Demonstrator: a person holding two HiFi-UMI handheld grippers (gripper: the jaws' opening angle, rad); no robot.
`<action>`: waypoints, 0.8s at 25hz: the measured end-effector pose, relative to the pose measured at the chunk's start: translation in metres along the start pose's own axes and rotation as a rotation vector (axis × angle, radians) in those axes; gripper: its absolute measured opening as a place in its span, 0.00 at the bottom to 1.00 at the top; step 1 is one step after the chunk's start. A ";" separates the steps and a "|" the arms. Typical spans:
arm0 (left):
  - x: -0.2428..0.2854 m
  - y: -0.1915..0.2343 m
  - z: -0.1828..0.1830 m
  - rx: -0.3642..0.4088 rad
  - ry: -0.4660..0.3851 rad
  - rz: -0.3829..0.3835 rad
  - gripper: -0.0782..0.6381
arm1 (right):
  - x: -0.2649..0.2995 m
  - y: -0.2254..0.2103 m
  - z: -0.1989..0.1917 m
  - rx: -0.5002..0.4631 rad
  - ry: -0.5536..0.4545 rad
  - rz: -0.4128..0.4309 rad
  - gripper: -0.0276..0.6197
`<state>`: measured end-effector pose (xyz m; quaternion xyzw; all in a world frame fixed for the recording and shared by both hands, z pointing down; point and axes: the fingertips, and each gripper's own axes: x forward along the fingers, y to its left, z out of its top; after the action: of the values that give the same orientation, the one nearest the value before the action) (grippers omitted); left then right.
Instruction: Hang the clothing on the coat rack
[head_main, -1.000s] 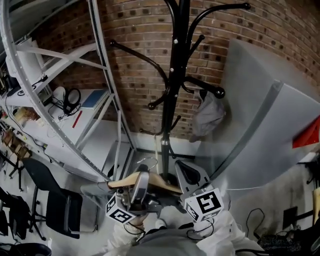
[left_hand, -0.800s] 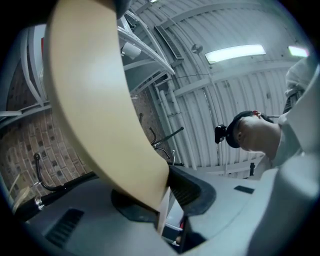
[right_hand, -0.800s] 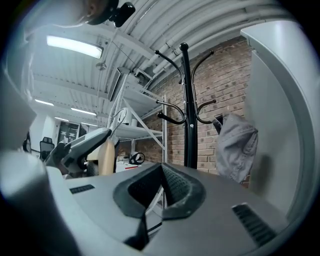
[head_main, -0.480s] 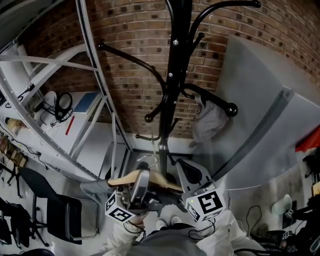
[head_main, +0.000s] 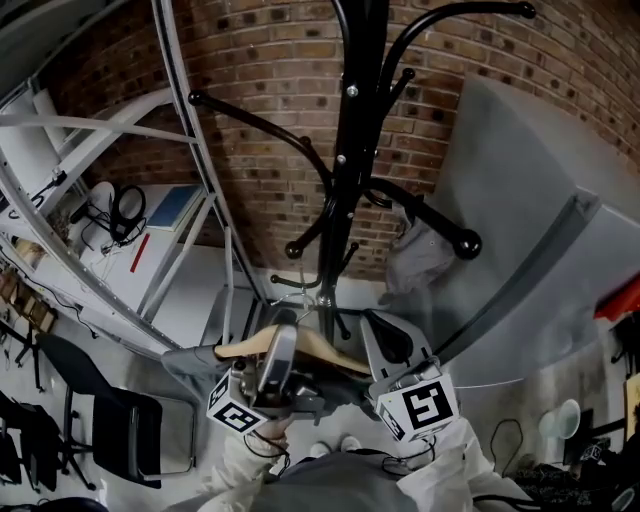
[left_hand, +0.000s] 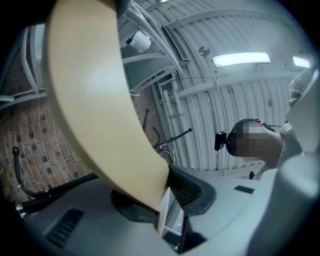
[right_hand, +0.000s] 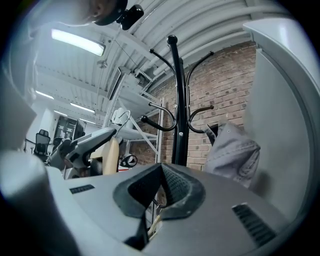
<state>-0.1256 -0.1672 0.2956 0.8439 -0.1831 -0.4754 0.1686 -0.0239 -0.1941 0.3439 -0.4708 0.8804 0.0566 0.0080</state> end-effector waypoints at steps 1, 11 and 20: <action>0.004 0.002 -0.001 -0.004 0.004 0.000 0.24 | 0.000 -0.003 0.002 -0.009 -0.003 -0.005 0.08; 0.033 0.020 0.005 -0.018 -0.003 -0.021 0.24 | 0.010 -0.027 0.005 -0.012 -0.014 -0.021 0.08; 0.051 0.034 0.010 -0.027 -0.022 -0.033 0.24 | 0.021 -0.041 0.010 -0.025 -0.025 -0.026 0.08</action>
<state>-0.1149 -0.2222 0.2683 0.8390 -0.1644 -0.4900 0.1700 -0.0020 -0.2333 0.3290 -0.4817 0.8731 0.0733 0.0137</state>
